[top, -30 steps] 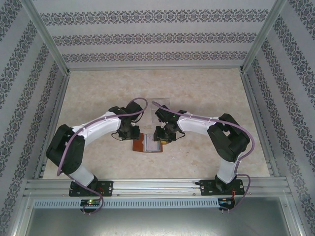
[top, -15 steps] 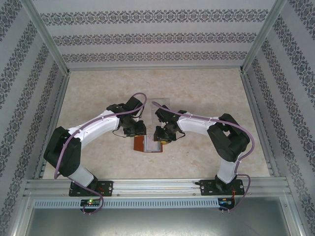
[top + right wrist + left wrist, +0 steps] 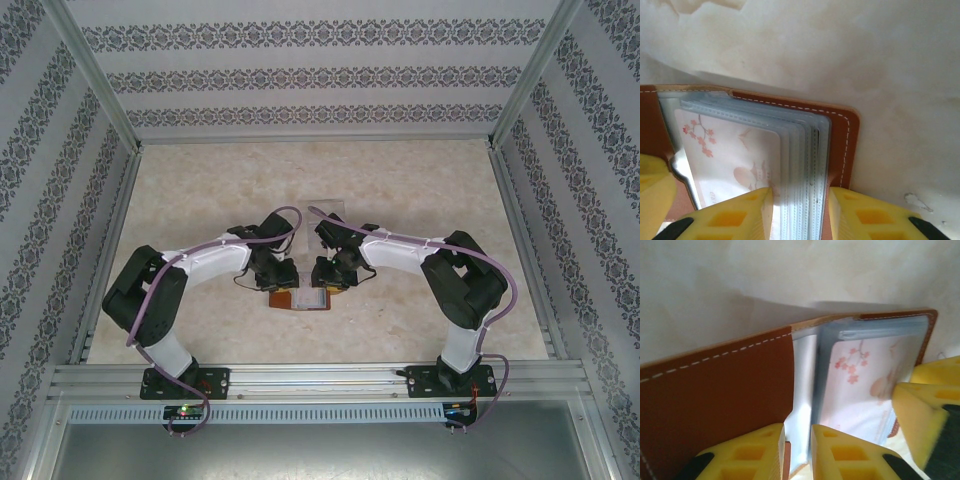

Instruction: Take the credit cards out of the card holder

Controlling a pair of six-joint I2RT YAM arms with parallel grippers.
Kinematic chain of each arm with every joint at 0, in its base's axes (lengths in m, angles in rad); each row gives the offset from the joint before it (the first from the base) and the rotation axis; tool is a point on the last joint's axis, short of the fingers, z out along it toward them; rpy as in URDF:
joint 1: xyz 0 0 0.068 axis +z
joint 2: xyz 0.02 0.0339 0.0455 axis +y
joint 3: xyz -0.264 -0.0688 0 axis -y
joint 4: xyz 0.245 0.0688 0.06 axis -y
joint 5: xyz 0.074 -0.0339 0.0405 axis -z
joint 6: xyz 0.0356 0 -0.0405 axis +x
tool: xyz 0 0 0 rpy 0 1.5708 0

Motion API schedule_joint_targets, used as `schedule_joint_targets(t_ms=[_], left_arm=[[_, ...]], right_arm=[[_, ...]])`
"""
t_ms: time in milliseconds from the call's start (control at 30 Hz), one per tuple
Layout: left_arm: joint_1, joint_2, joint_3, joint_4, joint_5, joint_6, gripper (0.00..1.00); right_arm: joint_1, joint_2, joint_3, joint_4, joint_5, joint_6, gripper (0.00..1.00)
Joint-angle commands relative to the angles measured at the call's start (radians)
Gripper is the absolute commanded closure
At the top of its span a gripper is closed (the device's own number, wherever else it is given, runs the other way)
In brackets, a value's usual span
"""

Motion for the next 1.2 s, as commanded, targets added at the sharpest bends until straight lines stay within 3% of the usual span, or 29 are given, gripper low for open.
schedule_joint_targets(t_ms=[0, 367, 733, 1167], left_arm=[[0.003, 0.011, -0.031, 0.075, 0.011, -0.013, 0.77], [0.003, -0.019, -0.075, 0.167, 0.028, -0.023, 0.69], [0.003, -0.088, -0.107, 0.158, -0.028, -0.039, 0.72], [0.003, -0.030, -0.128, 0.241, 0.053, -0.045, 0.68]], right_arm=[[0.000, 0.003, 0.014, -0.053, -0.008, -0.017, 0.64], [0.000, 0.006, 0.016, -0.061, -0.006, -0.018, 0.63], [0.002, 0.003, 0.012, -0.067, -0.001, -0.021, 0.63], [0.002, 0.011, 0.024, -0.079, -0.004, -0.028, 0.63]])
